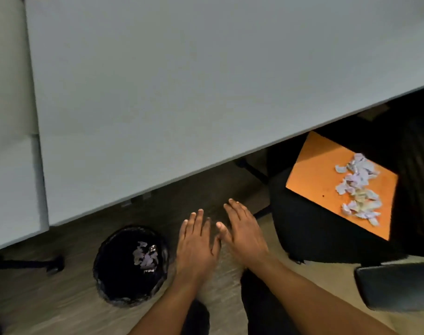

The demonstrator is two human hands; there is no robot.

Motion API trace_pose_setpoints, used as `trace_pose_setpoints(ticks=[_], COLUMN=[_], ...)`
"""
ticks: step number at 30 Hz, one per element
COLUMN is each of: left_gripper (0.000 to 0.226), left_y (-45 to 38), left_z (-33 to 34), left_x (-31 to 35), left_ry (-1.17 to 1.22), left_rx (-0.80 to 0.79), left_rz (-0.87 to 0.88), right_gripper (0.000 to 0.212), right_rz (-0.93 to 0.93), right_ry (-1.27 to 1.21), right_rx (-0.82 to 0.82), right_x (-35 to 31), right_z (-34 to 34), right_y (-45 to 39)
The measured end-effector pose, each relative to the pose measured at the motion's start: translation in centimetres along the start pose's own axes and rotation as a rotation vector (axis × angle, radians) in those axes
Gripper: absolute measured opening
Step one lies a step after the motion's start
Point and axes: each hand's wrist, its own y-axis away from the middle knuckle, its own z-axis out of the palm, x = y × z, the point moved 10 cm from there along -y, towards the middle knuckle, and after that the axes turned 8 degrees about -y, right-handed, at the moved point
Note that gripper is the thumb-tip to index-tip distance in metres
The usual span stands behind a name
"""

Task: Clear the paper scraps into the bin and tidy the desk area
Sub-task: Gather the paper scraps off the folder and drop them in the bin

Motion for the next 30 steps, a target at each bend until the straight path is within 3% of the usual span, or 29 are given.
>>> trace_pose_setpoints(ticks=[12,18,24,27,30], left_gripper=[0.062,0.096,0.114,0.105,0.083], left_y=[-10.9,-15.8,-21.7,-22.8,-22.8], left_z=[1.0,5.4,8.7,9.7,10.1], left_x=[21.4,30.7,38.4,41.8,44.4], left_ry=[-0.131,-0.172,-0.227,-0.299,-0.253], left_rx=[-0.104,-0.229,-0.250,-0.205,-0.161], left_rz=[0.404,0.634,0.783,0.927,1.059], right_gripper=[0.056,0.097,0.130,0.126,0.110], right_rz=[0.305,0.679,0.744,0.678,0.581], right_ry=[-0.020,-0.132,-0.112,-0.105,-0.046], right_rx=[0.420,0.583,0.411,0.383,0.346], right_x=[18.3,31.8,39.8,41.0,40.9], right_z=[-18.3,-22.4,-20.6,-19.8,-19.4], right_y=[2.8,7.0,7.6,5.8,3.9])
